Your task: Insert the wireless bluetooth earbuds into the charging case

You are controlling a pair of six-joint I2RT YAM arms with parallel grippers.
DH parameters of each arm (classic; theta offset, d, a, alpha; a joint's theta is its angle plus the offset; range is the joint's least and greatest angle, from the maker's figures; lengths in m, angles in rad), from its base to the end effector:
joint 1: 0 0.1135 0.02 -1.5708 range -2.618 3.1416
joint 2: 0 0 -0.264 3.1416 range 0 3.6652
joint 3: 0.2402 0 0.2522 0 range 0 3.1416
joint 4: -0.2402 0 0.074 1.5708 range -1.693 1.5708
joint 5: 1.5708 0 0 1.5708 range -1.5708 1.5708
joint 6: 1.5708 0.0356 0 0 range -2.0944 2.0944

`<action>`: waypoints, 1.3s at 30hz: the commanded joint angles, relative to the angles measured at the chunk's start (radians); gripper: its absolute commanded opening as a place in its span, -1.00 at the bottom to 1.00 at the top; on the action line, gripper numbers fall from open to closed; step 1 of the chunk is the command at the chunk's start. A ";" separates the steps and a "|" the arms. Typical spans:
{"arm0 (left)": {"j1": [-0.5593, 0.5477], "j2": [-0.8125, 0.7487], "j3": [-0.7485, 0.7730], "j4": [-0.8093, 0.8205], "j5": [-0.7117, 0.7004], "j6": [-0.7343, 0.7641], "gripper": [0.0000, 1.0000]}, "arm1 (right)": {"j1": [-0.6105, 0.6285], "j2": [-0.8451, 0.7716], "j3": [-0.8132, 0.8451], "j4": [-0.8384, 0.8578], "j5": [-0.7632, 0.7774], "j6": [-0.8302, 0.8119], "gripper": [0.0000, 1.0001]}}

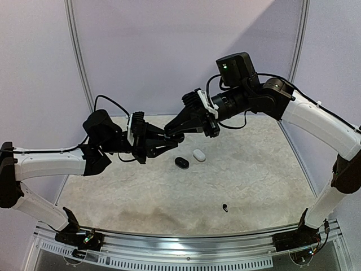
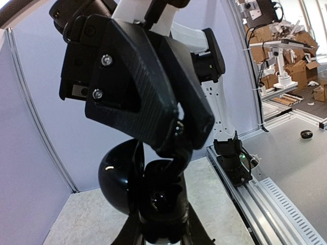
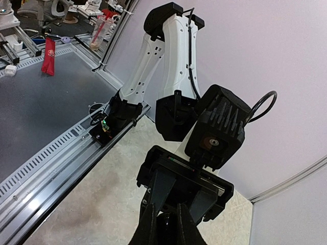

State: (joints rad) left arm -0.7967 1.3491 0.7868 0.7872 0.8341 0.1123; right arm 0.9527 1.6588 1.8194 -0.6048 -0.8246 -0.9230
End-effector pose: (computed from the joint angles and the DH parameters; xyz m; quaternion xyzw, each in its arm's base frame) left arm 0.1885 -0.2305 0.3130 0.5348 0.3730 -0.4778 0.5888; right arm 0.1897 0.3118 0.4327 -0.7512 0.2857 0.3460 0.4841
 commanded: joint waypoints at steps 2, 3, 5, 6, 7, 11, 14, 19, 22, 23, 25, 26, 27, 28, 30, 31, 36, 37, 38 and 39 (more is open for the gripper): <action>-0.013 0.019 0.016 0.007 0.002 0.011 -1.00 | -0.011 -0.006 -0.002 -0.042 -0.015 -0.016 -1.00; -0.014 0.019 0.018 0.010 0.002 0.011 -1.00 | -0.010 -0.004 -0.002 -0.045 -0.017 -0.016 -1.00; -0.013 0.021 0.017 0.010 0.001 0.011 -1.00 | -0.012 0.002 0.004 -0.054 -0.023 -0.017 -1.00; -0.013 0.021 0.017 0.010 0.002 0.013 -1.00 | -0.012 0.006 0.011 -0.064 -0.026 -0.019 -1.00; -0.013 0.020 0.017 0.010 0.001 0.012 -1.00 | -0.011 0.010 0.019 -0.079 -0.028 -0.024 -1.00; -0.013 0.018 0.014 0.012 -0.001 0.012 -1.00 | -0.013 0.031 0.040 -0.119 -0.018 -0.034 -1.00; -0.013 0.019 0.012 0.016 -0.001 0.015 -1.00 | -0.018 0.034 0.037 -0.117 -0.015 -0.034 -1.00; -0.014 0.022 0.013 0.024 0.002 0.023 -1.00 | -0.020 0.047 0.041 -0.110 -0.023 -0.032 -1.00; -0.015 0.019 0.010 0.027 -0.001 0.024 -1.00 | -0.024 0.055 0.042 -0.111 -0.020 -0.030 -1.00; -0.015 0.018 0.009 0.027 -0.002 0.024 -1.00 | -0.026 0.056 0.041 -0.112 -0.016 -0.028 -1.00; -0.015 0.015 0.004 0.029 -0.003 0.027 -1.00 | -0.031 0.057 0.041 -0.113 -0.014 -0.026 -1.00; -0.015 0.015 0.002 0.031 -0.003 0.027 -1.00 | -0.036 0.058 0.041 -0.113 -0.017 -0.022 -1.00; -0.015 0.015 0.001 0.033 -0.004 0.027 -1.00 | -0.040 0.059 0.041 -0.114 -0.021 -0.019 -1.00; -0.015 0.015 -0.001 0.038 -0.004 0.028 -1.00 | -0.042 0.060 0.041 -0.115 -0.024 -0.016 -1.00; -0.015 0.015 -0.005 0.044 -0.004 0.030 -1.00 | -0.049 0.067 0.043 -0.117 -0.036 -0.012 -1.00; -0.015 0.014 -0.007 0.047 -0.004 0.031 -1.00 | -0.053 0.068 0.043 -0.118 -0.046 -0.006 -1.00; -0.015 0.012 -0.014 0.070 0.001 0.033 -1.00 | -0.066 0.085 0.043 -0.117 -0.076 0.028 -0.90; -0.015 0.012 -0.014 0.070 0.002 0.033 -1.00 | -0.068 0.088 0.043 -0.119 -0.075 0.028 -0.89; -0.015 0.012 -0.014 0.071 0.004 0.032 -1.00 | -0.068 0.091 0.043 -0.120 -0.074 0.027 -0.88; -0.015 0.010 -0.013 0.071 0.005 0.032 -1.00 | -0.071 0.093 0.043 -0.121 -0.075 0.028 -0.86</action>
State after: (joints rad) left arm -0.7967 1.3682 0.7776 0.7876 0.8104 0.1303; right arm 0.9085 1.7126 1.8542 -0.6720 -0.9035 -0.9051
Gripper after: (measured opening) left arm 0.182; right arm 0.117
